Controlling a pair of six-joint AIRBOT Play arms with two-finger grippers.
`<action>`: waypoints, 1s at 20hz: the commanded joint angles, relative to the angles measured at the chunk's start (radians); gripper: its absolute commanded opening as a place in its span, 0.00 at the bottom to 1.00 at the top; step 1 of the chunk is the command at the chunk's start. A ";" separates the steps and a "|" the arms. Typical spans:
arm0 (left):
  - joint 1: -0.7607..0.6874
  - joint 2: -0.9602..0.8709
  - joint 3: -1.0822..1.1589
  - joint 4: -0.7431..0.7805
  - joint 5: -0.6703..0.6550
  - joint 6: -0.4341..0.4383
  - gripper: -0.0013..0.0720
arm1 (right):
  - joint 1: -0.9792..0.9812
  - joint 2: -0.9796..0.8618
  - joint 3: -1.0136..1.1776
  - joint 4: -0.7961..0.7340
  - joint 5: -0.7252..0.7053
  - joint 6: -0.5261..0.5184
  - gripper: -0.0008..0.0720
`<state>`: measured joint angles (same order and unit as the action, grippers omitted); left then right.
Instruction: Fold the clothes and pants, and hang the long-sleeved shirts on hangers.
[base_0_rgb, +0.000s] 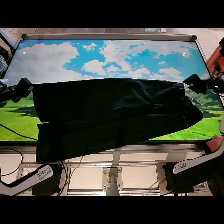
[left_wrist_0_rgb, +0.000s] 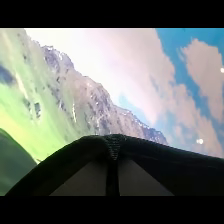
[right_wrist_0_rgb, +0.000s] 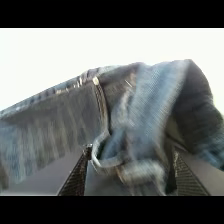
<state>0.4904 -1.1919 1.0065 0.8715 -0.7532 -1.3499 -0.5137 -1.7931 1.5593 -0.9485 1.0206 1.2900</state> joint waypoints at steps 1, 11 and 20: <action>0.010 -0.005 0.002 0.035 0.002 0.011 0.05 | 0.086 -0.113 0.131 -0.157 0.020 0.189 0.75; 0.010 -0.040 0.003 0.086 0.002 0.011 0.05 | 0.126 -0.199 0.206 -0.203 0.064 0.235 0.43; 0.048 -0.094 0.119 0.086 0.019 -0.030 0.05 | 0.095 -0.216 0.322 -0.207 0.009 0.301 0.04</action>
<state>0.5232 -1.2701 1.0721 0.9565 -0.7410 -1.3537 -0.3904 -2.0075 1.8294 -1.1427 1.0382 1.5566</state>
